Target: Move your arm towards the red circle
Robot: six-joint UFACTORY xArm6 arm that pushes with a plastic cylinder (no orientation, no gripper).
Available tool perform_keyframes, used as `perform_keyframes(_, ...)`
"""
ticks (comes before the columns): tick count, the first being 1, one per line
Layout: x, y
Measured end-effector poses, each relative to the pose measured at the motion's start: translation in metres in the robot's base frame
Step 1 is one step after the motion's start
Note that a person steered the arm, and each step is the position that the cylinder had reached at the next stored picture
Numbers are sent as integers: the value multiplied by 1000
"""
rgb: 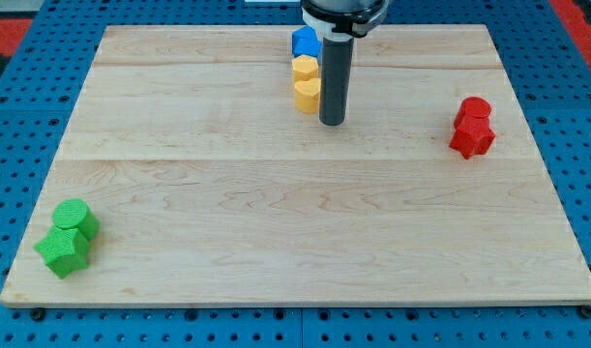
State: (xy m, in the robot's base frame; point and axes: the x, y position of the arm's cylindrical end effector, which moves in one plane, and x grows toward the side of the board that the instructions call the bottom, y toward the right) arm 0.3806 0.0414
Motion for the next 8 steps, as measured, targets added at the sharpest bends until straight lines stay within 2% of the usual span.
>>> perform_keyframes(3,-16,-24)
perform_keyframes(8,-8,-34)
